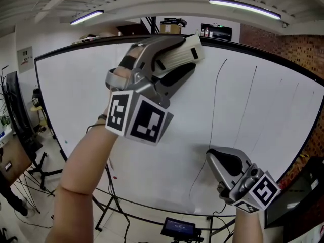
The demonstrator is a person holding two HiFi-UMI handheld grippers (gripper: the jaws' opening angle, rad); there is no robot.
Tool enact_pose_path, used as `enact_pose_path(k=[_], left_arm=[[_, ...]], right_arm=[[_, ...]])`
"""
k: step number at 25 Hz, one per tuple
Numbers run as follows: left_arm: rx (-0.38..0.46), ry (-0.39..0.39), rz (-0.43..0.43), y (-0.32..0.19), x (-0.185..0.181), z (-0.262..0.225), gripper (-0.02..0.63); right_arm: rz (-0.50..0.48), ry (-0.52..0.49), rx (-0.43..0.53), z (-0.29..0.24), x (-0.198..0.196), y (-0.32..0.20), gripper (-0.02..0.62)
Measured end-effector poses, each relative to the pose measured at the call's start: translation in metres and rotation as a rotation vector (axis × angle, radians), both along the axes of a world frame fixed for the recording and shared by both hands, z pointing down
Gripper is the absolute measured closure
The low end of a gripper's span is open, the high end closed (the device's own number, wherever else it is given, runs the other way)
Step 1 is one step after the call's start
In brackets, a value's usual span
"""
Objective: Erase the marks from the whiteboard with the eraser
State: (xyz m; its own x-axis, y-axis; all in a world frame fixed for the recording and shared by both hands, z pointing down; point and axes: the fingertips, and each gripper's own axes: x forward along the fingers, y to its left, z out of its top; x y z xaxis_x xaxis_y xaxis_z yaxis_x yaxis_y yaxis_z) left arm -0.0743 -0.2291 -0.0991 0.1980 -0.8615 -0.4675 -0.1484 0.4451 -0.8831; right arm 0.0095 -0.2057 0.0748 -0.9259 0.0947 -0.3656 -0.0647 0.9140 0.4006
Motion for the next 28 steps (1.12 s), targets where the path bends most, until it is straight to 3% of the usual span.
enact_pose_path(k=[5,10,12,14,17,19,24,28], left_arm=[[-0.027,0.003,0.012,-0.001,0.002,0.005,0.334],[-0.225,-0.031,0.014,-0.01,0.015,0.03,0.334],[-0.261,-0.029,0.032,-0.012,0.016,0.032,0.334],[-0.215,-0.009,0.036,-0.011,0.014,0.023,0.328],[-0.075,0.031,0.007,-0.003,0.006,0.001,0.328],[-0.068,0.042,0.01,-0.002,0.005,-0.001,0.331],[-0.241,-0.031,0.031,-0.015,0.017,0.059,0.334],[-0.289,-0.095,0.002,-0.004,0.009,0.133,0.334]], right_arm=[[-0.007,0.012,0.005,0.002,-0.006,0.001,0.584],[-0.009,0.015,-0.007,0.005,-0.011,-0.004,0.584],[-0.011,0.014,-0.008,0.006,-0.012,-0.004,0.584],[-0.012,0.012,-0.01,0.006,-0.012,-0.005,0.584],[-0.011,0.011,-0.015,0.006,-0.012,-0.003,0.584],[-0.008,0.011,-0.02,0.007,-0.011,-0.005,0.584],[0.002,0.016,-0.052,0.016,-0.009,-0.018,0.584],[0.006,0.032,-0.088,0.035,-0.021,-0.006,0.584]])
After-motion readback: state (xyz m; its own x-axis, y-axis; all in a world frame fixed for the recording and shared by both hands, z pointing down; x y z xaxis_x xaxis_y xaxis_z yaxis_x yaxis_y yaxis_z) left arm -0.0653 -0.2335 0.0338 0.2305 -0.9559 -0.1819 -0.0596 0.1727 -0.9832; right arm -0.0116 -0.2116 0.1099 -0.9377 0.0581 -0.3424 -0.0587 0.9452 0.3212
